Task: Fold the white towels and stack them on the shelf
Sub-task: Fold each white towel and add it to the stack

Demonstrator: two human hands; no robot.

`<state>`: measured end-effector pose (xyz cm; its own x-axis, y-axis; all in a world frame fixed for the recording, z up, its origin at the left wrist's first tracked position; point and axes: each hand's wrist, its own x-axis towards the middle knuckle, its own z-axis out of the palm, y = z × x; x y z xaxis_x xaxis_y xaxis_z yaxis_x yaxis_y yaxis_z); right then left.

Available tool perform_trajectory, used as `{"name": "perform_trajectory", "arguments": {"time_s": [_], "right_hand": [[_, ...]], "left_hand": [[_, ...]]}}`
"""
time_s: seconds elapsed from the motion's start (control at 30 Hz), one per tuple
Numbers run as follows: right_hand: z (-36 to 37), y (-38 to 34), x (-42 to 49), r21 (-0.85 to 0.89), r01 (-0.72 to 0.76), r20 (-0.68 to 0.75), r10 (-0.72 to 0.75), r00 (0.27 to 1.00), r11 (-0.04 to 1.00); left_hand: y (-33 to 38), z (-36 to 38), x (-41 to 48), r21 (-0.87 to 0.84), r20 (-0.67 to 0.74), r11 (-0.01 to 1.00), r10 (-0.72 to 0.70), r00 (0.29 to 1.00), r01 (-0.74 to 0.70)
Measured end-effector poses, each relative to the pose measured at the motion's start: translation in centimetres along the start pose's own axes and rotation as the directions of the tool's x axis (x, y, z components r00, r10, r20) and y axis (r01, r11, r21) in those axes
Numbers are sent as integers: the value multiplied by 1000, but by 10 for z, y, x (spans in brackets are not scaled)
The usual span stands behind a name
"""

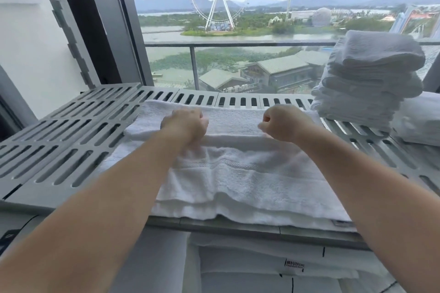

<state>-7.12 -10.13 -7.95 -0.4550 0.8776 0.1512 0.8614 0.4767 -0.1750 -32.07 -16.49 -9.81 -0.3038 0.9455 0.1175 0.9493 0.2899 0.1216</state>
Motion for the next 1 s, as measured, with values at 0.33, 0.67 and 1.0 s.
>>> {"name": "perform_trajectory", "arguments": {"time_s": [0.33,0.67,1.0], "right_hand": [[40,4,13,4,-92,-82,92,992,996],[45,19,-10,-3,-128,39,128,991,992],[35,8,-60,-140,-436,129,453,882,889]], "left_hand": [[-52,17,3,38,150,999,3,989,-9],[-53,19,13,42,128,999,-2,992,-3],[-31,0,-25,205,195,920,-373,907,334]]}}
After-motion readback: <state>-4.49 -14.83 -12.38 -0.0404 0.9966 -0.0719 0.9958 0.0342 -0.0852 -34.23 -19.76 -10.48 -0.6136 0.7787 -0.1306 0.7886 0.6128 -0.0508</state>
